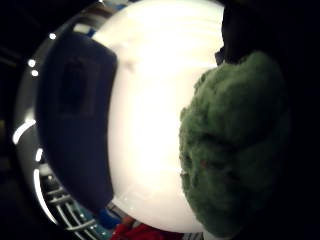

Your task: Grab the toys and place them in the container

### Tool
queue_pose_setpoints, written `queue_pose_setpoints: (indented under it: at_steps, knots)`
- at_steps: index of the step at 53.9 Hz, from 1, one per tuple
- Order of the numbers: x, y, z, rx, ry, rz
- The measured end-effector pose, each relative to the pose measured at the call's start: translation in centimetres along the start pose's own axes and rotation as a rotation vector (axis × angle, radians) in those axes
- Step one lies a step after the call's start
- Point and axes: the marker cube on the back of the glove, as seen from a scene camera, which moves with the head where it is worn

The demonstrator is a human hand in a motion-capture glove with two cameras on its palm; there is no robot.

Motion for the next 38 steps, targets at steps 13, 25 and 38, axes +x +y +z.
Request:
queue_pose_setpoints:
  at_steps: [13, 25, 38]
  knots:
    - [0.3, 0.9, -0.5, -0.04, -0.083, -0.008]
    - [-2.2, 3.4, -3.7, -0.01, -0.116, -0.095]
    - [-6.6, 4.9, -12.9, 0.115, -0.086, -0.202]
